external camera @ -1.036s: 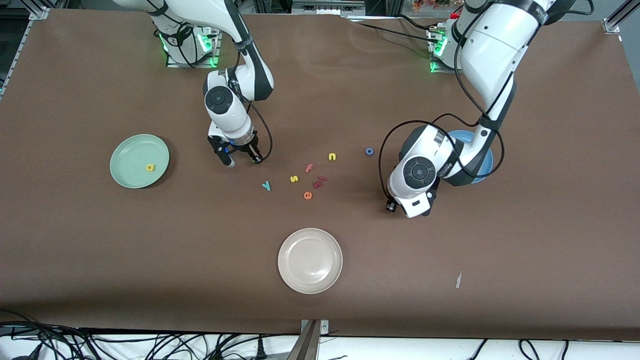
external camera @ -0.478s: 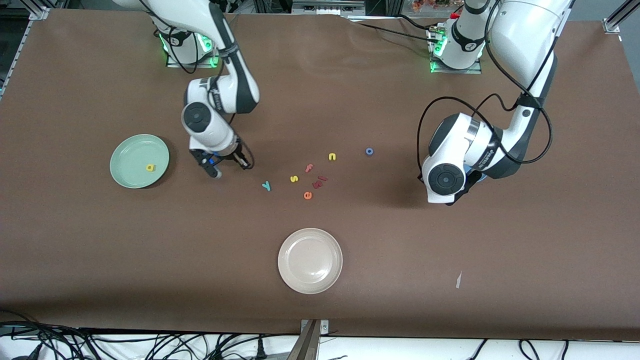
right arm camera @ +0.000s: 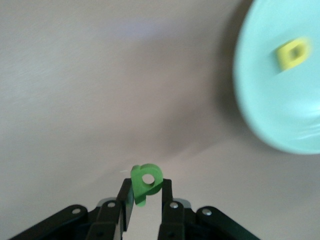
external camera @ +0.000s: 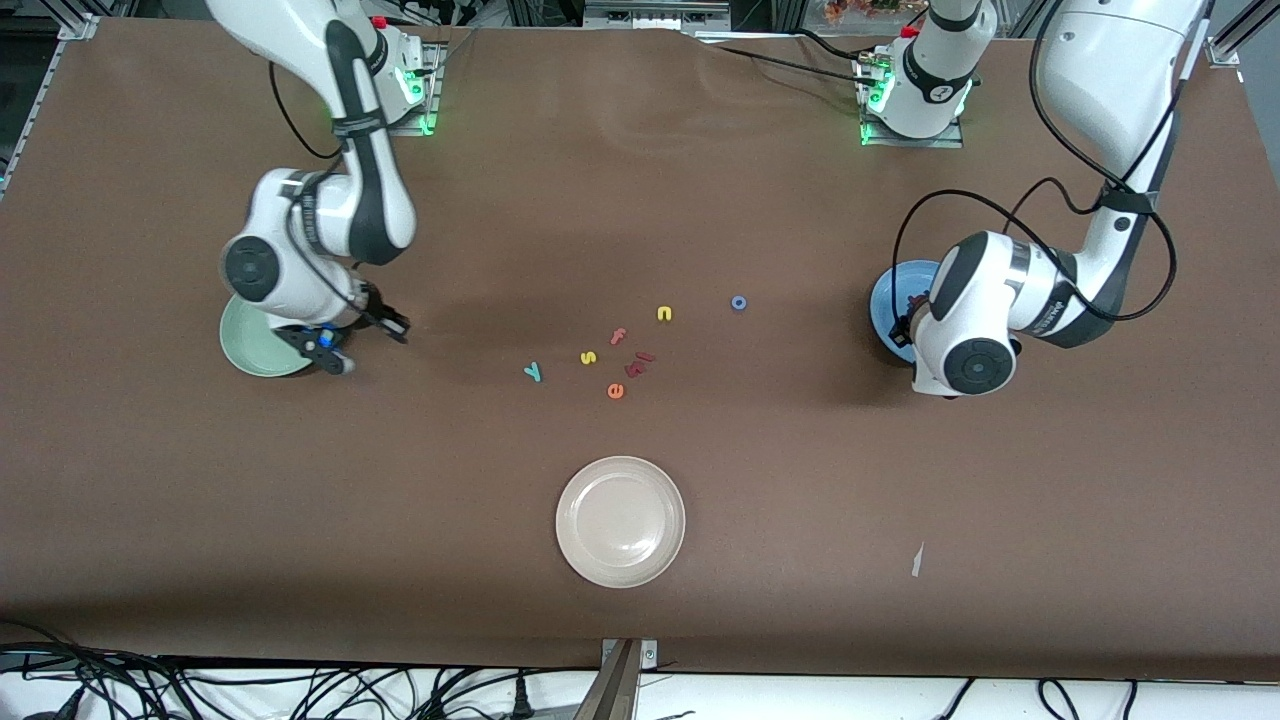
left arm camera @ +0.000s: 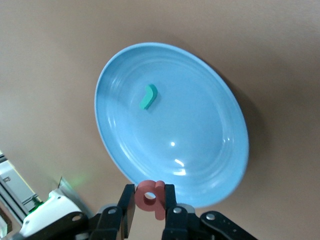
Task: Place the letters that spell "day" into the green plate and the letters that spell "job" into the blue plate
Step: 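Place the green p on the green plate, the pink a on the blue plate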
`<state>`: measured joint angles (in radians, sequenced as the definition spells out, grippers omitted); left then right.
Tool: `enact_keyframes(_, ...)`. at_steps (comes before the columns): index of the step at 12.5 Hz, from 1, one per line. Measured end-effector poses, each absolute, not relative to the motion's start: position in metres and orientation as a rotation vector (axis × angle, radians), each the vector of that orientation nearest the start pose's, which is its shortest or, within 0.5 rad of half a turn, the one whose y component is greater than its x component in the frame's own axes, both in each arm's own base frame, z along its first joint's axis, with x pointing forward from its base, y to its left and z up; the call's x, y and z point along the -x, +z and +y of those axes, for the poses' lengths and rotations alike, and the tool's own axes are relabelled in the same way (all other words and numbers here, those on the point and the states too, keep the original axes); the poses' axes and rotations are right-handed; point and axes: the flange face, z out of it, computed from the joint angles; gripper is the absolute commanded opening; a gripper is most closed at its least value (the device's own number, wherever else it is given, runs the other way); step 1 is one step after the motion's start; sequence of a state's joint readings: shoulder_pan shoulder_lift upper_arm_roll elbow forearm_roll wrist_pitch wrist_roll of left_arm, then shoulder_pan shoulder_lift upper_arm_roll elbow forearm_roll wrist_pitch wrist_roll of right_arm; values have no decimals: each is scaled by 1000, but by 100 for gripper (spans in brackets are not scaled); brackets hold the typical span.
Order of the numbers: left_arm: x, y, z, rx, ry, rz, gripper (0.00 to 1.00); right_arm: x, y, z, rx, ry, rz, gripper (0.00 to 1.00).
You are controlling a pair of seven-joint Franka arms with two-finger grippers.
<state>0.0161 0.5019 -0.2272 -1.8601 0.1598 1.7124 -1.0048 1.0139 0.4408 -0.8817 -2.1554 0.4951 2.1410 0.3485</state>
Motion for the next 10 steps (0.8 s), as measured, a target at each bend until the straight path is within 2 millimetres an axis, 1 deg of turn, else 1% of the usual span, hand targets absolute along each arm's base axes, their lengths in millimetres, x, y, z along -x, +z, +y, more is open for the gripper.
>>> enact_keyframes(2, -542, 202, -97, 2541, 673, -924, 0, -530, 260, 34, 3053, 397, 734, 0)
enact_keyframes(3, -537, 192, -96, 2554, 669, -921, 17, -530, 266, 13, 3070, 393, 691, 0)
enact_keyframes(4, -533, 185, -94, 2565, 673, -908, 74, -528, 270, -3, 3080, 390, 654, 0)
enact_keyframes(5, -531, 181, -91, 2573, 681, -896, 100, -527, 271, -15, 3089, 390, 622, 11)
enact_keyframes(6, -531, 178, -86, 2577, 693, -891, 100, -525, 270, -26, 3097, 394, 601, 38)
enact_keyframes(7, -532, 176, -81, 2579, 700, -893, 100, -524, 268, -38, 3106, 398, 587, 67)
enact_keyframes(8, -533, 177, -77, 2582, 702, -895, 100, -524, 265, -47, 3117, 398, 574, 100)
enact_keyframes(9, -535, 178, -76, 2587, 700, -895, 100, -524, 262, -53, 3128, 400, 565, 100)
enact_keyframes(10, -537, 181, -77, 2594, 699, -884, 100, -524, 260, -54, 3135, 404, 562, 100)
